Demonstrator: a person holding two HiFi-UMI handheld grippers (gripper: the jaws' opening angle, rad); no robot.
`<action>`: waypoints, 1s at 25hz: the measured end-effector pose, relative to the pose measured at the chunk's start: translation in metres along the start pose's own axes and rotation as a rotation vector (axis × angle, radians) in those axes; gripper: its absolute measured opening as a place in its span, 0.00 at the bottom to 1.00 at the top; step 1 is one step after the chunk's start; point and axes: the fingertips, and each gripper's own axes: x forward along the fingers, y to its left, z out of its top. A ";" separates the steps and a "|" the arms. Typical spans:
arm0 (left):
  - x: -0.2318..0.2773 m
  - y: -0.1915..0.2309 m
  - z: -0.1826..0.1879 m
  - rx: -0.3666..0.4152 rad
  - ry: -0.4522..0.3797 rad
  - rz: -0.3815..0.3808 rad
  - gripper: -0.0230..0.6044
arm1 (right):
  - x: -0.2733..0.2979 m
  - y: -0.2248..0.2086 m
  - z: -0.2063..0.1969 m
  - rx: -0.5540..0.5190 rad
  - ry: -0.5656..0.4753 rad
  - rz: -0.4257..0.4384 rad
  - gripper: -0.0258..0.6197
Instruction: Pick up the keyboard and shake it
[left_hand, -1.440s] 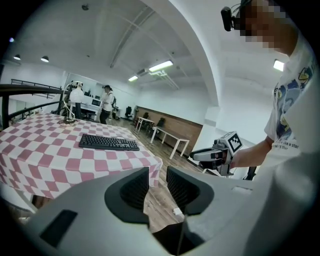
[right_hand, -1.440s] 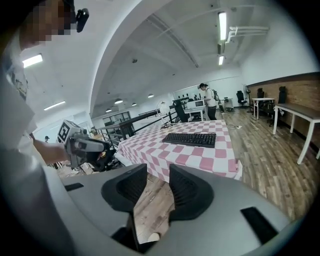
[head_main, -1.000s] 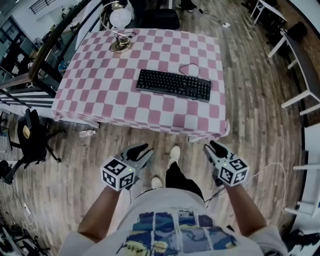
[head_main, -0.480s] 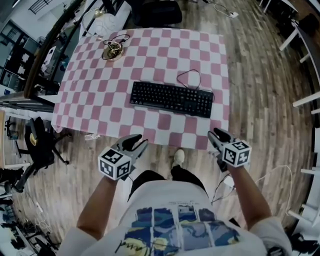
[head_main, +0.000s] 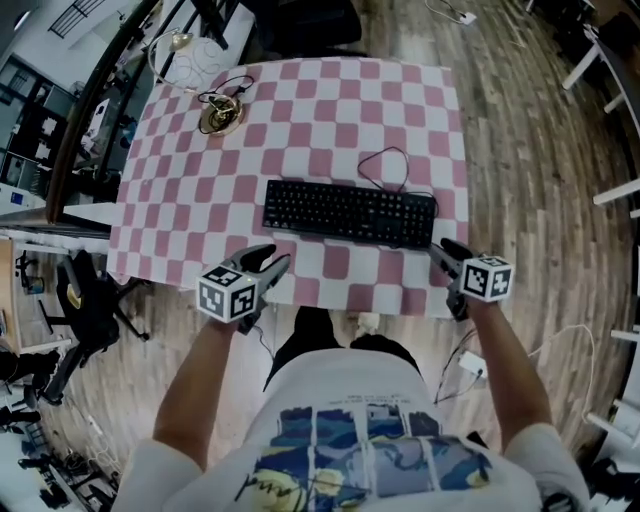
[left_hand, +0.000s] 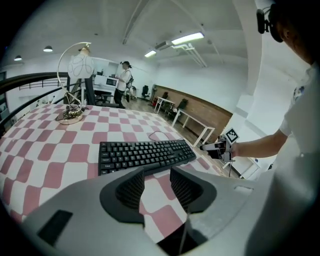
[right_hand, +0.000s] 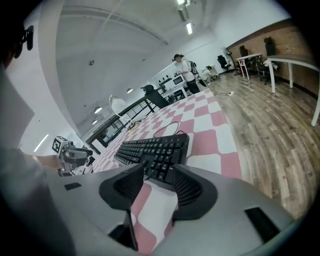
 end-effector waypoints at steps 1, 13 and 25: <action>0.003 0.012 0.003 -0.014 0.003 -0.004 0.28 | 0.005 -0.002 0.003 0.007 0.001 0.002 0.33; 0.054 0.139 0.025 -0.128 0.091 -0.045 0.32 | 0.056 -0.032 0.036 0.129 0.010 0.035 0.35; 0.088 0.183 0.026 -0.277 0.100 -0.127 0.35 | 0.084 -0.038 0.041 0.283 0.029 0.198 0.35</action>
